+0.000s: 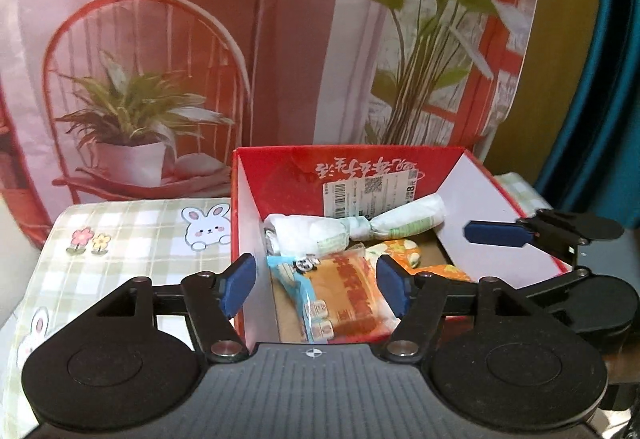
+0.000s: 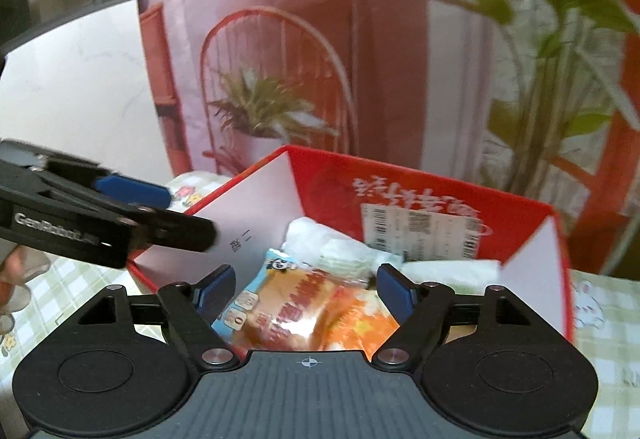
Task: Organize soft objects
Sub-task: 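Carry the bread roll into the red box and release it, then move the left tool down to the plastic-bagged item beside the pink cloth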
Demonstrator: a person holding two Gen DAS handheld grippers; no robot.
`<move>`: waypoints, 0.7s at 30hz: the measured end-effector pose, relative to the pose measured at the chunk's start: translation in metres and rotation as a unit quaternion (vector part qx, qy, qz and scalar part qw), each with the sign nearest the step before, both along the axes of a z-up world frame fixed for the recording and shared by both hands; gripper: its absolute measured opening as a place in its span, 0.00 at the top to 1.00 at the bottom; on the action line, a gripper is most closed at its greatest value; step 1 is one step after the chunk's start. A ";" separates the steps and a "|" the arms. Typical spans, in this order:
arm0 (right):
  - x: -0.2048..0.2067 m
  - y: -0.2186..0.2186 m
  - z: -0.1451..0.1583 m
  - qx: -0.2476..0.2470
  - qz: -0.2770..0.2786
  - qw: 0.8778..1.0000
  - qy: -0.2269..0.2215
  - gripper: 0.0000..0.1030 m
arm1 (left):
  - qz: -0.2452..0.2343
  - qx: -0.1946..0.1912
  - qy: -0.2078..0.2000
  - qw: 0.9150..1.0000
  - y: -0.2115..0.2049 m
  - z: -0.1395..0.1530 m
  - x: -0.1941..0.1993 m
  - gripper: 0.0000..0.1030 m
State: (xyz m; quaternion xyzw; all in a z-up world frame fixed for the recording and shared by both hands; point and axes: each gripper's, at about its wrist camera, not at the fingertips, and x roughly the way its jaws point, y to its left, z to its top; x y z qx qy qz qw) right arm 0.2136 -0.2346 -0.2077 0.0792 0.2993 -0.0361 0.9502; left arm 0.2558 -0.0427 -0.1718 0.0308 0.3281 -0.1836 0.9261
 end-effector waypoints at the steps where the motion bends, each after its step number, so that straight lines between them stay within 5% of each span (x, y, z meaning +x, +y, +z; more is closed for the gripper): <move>1: -0.008 0.000 0.002 0.002 -0.006 1.000 -0.005 0.27 | 0.003 -0.005 -0.002 1.000 0.002 0.001 -0.007 0.32; 21: -0.127 0.043 -0.019 0.010 -0.039 0.999 -0.001 0.24 | 0.058 -0.059 0.072 0.994 0.030 -0.057 -0.119 0.30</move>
